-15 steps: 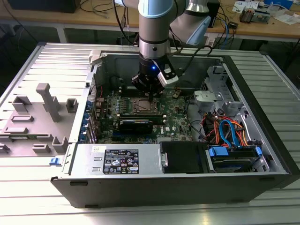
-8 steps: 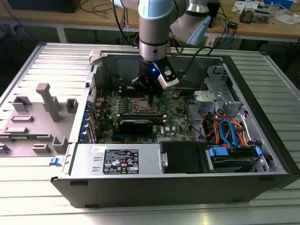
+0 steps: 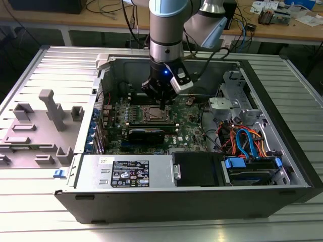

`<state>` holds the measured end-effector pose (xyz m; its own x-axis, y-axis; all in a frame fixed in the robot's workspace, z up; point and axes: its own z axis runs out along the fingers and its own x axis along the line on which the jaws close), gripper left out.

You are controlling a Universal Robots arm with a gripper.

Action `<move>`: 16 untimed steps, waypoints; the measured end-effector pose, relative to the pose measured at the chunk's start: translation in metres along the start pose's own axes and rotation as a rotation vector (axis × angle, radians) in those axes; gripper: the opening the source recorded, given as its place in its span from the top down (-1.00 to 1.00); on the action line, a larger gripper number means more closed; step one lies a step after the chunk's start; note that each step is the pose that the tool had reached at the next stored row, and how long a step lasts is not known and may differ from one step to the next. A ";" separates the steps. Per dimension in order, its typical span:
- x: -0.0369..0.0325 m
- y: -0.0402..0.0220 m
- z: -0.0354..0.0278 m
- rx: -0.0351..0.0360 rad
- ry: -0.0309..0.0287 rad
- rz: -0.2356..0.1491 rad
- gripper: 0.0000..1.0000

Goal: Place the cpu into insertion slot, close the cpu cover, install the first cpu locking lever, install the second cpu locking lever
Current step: 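Install the second cpu locking lever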

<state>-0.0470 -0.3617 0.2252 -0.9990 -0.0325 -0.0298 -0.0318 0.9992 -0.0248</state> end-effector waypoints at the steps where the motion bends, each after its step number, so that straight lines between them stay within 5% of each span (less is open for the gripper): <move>1: -0.0003 -0.0002 -0.0051 -0.0001 0.0042 0.000 0.79; 2: -0.0003 -0.0001 -0.0061 -0.0007 0.0136 0.000 0.79; 4: -0.0003 -0.0006 -0.0062 -0.0007 0.0235 -0.001 0.79; 10: 0.0002 -0.0159 -0.0058 -0.0027 0.0234 -0.001 0.79; 14: 0.0029 -0.0210 -0.0075 -0.0031 0.0042 -0.001 0.79; 16: 0.0039 -0.0210 -0.0101 -0.0030 0.0003 -0.002 0.79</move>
<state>-0.0505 -0.3826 0.2358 -0.9990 -0.0347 -0.0294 -0.0340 0.9992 -0.0218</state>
